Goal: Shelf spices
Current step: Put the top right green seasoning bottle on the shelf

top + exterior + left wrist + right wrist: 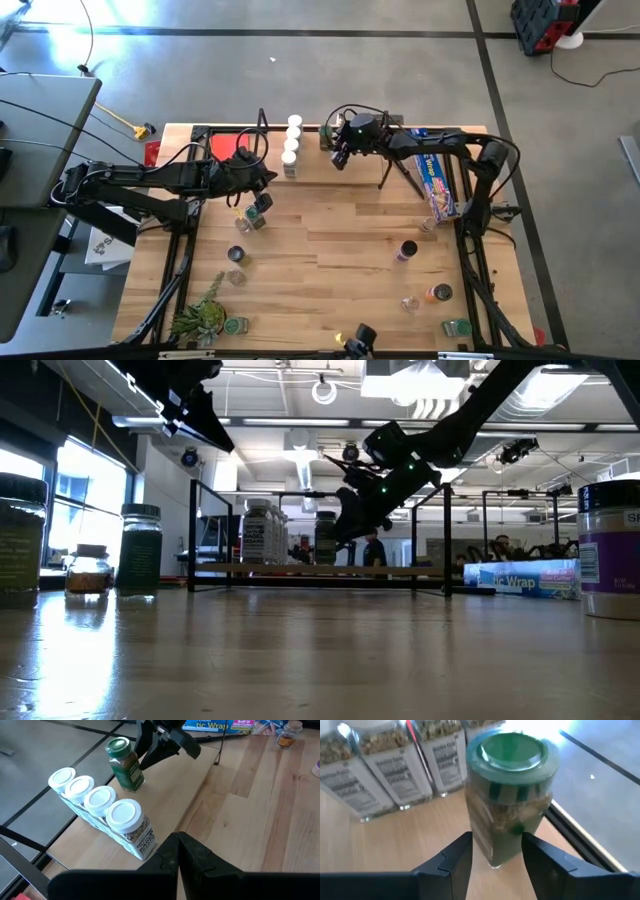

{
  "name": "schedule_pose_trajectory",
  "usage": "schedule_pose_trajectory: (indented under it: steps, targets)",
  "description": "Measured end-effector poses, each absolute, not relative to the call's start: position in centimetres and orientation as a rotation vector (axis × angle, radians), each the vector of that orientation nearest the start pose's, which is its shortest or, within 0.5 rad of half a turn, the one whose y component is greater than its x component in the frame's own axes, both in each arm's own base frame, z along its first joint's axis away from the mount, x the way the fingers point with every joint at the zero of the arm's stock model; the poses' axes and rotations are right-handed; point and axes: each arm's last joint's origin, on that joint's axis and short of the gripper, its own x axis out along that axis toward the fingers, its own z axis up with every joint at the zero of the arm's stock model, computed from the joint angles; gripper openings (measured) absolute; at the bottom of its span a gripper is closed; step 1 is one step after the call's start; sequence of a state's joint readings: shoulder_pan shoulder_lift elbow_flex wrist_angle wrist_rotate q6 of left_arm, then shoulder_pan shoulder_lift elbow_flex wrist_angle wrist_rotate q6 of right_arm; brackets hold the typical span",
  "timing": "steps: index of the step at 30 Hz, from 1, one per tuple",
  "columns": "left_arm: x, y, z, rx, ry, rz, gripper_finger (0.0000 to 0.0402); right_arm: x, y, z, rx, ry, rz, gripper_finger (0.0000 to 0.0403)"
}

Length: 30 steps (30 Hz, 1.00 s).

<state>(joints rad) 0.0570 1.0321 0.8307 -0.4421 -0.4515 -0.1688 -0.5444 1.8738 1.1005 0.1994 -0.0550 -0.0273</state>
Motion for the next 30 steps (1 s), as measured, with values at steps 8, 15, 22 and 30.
schedule_pose_trajectory:
  steps: [8, 15, 22, 30]
  targets:
    - [21.1, 2.5, 28.3, -0.048, 0.591, 0.54, 0.0, 35.0, -21.1, 17.1, 0.132, 0.57, -0.458, 0.0163]
    - [21.1, 2.5, 28.3, -0.048, 0.589, 0.54, 0.0, 35.4, -20.3, 17.1, 0.17, 0.58, -0.461, 0.0162]
    - [21.1, 2.5, 28.4, -0.049, 0.584, 0.539, 0.0, 36.3, -18.5, 17.1, 0.094, 0.6, -0.402, 0.0162]
    - [21.1, 2.4, 28.4, -0.049, 0.585, 0.539, 0.0, 36.4, -17.5, 17.2, 0.126, 0.623, -0.384, 0.0162]
